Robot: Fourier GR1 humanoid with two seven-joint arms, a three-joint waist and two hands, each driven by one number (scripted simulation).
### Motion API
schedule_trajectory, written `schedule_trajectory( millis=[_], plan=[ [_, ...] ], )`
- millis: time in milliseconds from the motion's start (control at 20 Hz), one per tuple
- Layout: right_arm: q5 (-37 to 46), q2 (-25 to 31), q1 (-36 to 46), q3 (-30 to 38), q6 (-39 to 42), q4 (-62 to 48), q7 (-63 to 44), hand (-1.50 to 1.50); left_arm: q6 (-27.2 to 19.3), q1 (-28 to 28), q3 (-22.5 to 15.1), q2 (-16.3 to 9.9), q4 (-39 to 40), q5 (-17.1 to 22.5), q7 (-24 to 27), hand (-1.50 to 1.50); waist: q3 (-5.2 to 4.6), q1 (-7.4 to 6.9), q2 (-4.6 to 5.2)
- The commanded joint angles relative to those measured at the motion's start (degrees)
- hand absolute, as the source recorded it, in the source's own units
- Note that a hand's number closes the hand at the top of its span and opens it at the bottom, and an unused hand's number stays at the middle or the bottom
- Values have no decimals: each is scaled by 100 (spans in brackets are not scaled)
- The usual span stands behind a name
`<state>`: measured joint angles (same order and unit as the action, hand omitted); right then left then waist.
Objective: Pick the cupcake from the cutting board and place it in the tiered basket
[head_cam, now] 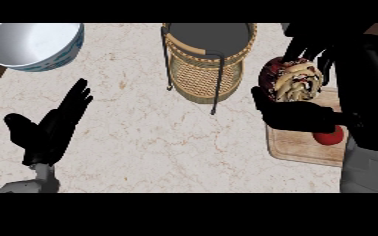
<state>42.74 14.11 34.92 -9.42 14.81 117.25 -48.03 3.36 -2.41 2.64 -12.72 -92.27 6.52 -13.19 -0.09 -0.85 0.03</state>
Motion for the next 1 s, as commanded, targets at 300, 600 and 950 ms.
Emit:
schedule_trajectory(
  millis=[300,600,950],
  plan=[
    [521,-1085,1858,-77,-283,-2222,-465,150,-46,-7,2,112,71,-161,10,0,5,3,1],
    [869,-1305,1460,-138,-781,-2676,-94,150,25,20,15,254,337,-220,297,0,8,57,-2],
    [879,-1243,1862,-84,-1229,-3937,309,150,105,-369,145,122,411,-171,79,0,7,44,13]
  ],
)
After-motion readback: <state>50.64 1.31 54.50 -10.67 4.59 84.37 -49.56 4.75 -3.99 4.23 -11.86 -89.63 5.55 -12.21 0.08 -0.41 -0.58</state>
